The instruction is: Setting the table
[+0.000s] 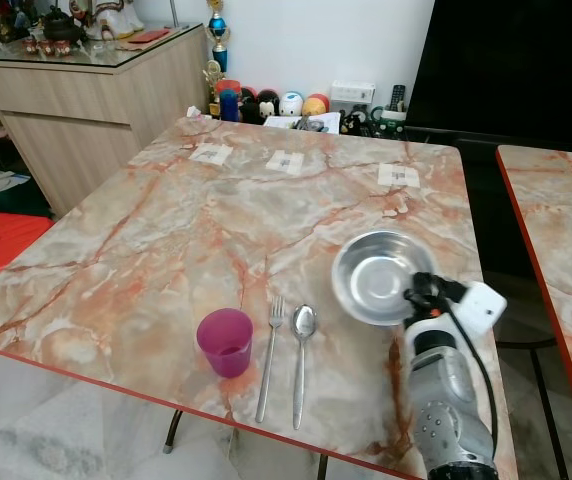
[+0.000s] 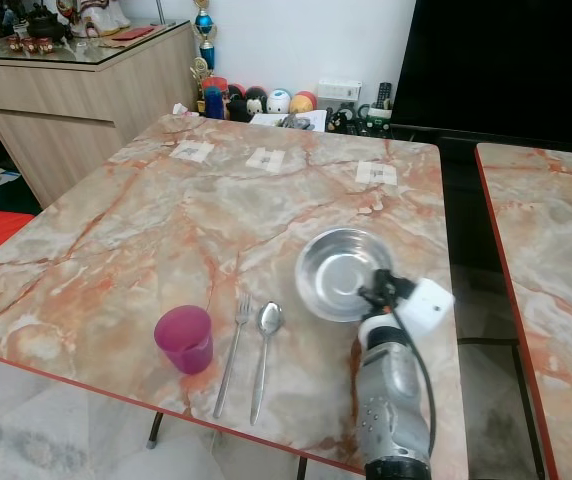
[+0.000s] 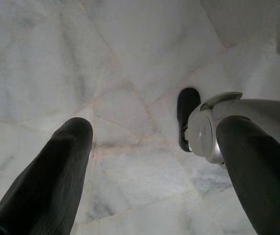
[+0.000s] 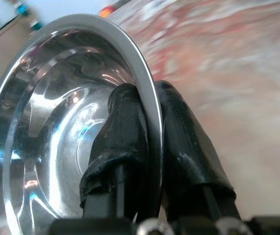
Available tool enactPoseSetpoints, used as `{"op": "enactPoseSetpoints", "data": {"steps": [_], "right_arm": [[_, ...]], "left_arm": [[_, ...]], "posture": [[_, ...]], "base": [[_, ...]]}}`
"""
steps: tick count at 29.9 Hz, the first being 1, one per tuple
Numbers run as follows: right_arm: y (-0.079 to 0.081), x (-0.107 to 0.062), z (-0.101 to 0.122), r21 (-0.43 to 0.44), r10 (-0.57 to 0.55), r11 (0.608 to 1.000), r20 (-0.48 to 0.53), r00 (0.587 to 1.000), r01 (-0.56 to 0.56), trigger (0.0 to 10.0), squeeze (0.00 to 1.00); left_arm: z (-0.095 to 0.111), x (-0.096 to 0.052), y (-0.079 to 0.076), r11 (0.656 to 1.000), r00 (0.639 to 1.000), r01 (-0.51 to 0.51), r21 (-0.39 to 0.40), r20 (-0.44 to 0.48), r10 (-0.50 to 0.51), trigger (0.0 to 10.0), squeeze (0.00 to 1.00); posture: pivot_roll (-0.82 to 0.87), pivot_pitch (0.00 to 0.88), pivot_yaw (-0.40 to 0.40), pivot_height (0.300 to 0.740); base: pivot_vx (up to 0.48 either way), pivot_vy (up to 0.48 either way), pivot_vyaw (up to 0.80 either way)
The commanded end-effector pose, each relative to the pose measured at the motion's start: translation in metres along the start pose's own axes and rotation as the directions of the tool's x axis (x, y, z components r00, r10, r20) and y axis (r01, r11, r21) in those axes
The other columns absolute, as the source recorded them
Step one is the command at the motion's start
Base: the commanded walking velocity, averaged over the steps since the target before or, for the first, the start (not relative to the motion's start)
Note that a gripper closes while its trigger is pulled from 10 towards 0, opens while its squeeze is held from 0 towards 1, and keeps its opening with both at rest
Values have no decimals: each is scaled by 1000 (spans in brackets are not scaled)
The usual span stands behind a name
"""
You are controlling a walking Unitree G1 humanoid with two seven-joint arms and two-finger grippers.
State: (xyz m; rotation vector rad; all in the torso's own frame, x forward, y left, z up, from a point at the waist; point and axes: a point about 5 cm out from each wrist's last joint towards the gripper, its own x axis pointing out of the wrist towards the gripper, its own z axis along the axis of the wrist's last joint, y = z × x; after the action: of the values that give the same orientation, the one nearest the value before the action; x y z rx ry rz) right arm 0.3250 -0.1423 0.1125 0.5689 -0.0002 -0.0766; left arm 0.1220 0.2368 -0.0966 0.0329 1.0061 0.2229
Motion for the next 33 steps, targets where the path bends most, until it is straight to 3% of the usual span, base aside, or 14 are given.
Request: {"op": "enactPoseSetpoints", "data": {"steps": [1, 4, 7, 10, 20, 33], "right_arm": [[7, 0, 5, -18, 50, 999, 14, 999, -49, 10000, 0], [6, 3, 10, 0, 23, 1000, 46, 999, -23, 10000, 0], [-2, 4, 17, 77, -108, 992, 120, 987, 99, 10000, 0], [-7, 0, 19, 118, -168, 981, 151, 974, 151, 10000, 0], [-8, -3, 17, 72, -143, 988, 136, 980, 135, 10000, 0], [-5, 1, 20, 64, -149, 988, 148, 978, 141, 10000, 0]], "left_arm": [[-6, -1, 2, 1000, 1000, -5, 19, -20, 5, 10000, 0], [-6, -2, 2, 1000, 1000, -11, 12, -17, 11, 10000, 0], [-7, -2, 2, 1000, 1000, -11, 17, -18, 11, 10000, 0], [-8, -2, 2, 999, 1000, -4, 46, -22, 5, 10000, 0], [-10, -3, 1, 999, 1000, -2, 54, -24, 3, 10000, 0], [-8, -2, 1, 999, 1000, -10, 33, -16, 11, 10000, 0]], "posture": [[6, 25, 8, 740], [19, 11, 0, 740], [25, 4, 1, 740], [17, 0, 5, 740], [24, 0, -9, 740], [28, 27, -8, 740]], "base": [[0, 0, 0], [0, 0, 0], [0, 0, 0], [0, 0, 0], [0, -358, 0], [0, -381, -770]]}}
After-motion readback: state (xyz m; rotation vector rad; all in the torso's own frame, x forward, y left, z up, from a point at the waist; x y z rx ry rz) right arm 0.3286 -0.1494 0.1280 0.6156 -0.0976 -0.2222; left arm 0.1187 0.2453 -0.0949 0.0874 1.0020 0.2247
